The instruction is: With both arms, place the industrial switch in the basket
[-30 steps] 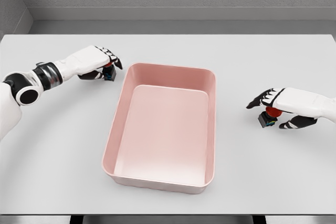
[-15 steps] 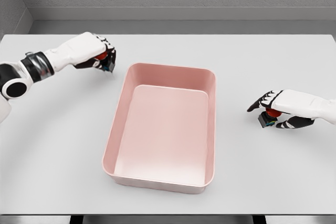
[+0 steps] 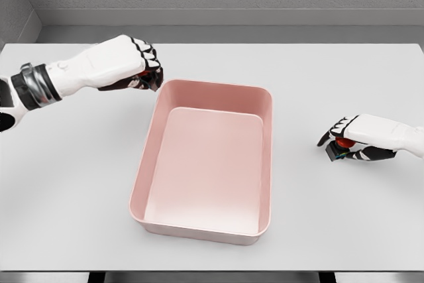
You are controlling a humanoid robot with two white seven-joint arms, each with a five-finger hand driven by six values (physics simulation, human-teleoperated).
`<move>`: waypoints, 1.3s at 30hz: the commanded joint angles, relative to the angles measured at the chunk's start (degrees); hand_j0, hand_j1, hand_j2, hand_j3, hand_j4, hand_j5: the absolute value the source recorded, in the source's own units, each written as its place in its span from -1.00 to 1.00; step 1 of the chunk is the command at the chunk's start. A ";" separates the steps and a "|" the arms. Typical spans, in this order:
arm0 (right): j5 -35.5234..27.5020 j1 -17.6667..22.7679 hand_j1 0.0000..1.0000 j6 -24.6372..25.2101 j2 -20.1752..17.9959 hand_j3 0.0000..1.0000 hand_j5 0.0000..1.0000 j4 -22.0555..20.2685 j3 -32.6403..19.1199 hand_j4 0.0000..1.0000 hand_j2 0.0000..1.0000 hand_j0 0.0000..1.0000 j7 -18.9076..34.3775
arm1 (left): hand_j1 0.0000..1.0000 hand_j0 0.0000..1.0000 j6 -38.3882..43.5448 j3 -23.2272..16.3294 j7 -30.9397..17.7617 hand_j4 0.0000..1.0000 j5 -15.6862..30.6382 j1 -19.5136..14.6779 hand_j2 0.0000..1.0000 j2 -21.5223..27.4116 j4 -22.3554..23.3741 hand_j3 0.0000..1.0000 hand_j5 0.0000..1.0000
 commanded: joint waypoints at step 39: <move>-0.51 -5.19 -0.09 0.08 -0.79 -0.09 -0.09 -5.72 -0.98 -0.09 -0.09 -0.09 0.04 | 1.00 1.00 0.10 -7.23 -0.72 1.00 7.39 0.79 1.00 20.00 -10.73 1.00 1.00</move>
